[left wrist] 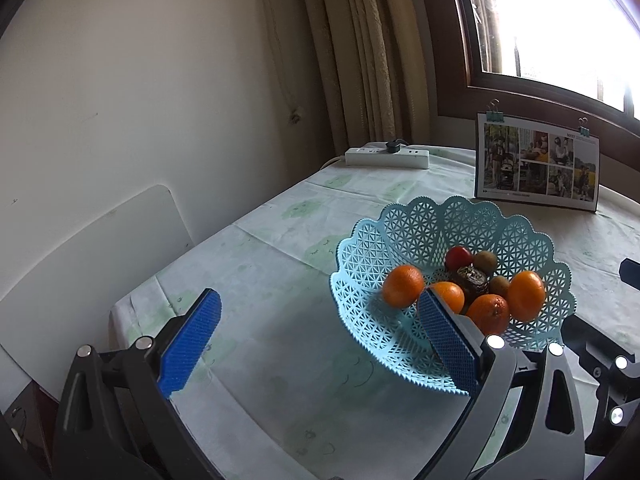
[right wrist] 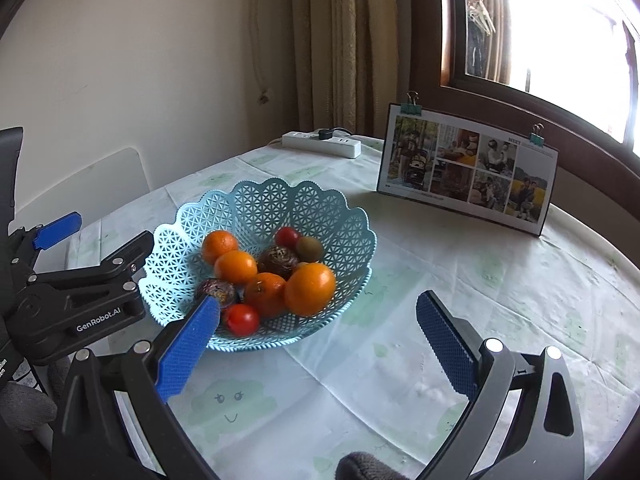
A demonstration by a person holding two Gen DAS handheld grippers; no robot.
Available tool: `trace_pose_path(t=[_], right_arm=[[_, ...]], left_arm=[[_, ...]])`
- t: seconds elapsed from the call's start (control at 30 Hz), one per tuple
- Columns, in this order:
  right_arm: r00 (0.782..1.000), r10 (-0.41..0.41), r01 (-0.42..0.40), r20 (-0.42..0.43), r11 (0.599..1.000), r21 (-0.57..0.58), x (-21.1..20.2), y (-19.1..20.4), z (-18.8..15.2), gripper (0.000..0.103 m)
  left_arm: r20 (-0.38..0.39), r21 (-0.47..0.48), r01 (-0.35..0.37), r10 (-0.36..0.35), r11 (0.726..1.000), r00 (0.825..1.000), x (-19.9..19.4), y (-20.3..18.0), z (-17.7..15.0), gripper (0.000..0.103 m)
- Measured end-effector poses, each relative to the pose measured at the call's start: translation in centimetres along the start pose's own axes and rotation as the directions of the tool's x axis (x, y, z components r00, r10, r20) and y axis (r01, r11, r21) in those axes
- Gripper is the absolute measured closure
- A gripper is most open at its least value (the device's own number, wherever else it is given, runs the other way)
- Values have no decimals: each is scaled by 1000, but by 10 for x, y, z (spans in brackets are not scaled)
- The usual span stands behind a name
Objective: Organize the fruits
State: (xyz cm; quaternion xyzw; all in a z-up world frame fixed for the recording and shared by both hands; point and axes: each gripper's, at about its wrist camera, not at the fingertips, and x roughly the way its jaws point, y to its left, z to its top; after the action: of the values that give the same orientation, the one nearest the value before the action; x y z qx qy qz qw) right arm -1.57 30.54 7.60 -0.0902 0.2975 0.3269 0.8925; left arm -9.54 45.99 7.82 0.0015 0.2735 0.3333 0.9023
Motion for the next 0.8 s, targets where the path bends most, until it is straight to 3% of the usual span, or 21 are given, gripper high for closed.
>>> trace_pose_path(t=[0.8], right_arm=[[1000,-3,2,-21,1000,-14,5,6,0,5]], left_arm=[[-9,5,-5,5,1000,1000,2,1,0,3]])
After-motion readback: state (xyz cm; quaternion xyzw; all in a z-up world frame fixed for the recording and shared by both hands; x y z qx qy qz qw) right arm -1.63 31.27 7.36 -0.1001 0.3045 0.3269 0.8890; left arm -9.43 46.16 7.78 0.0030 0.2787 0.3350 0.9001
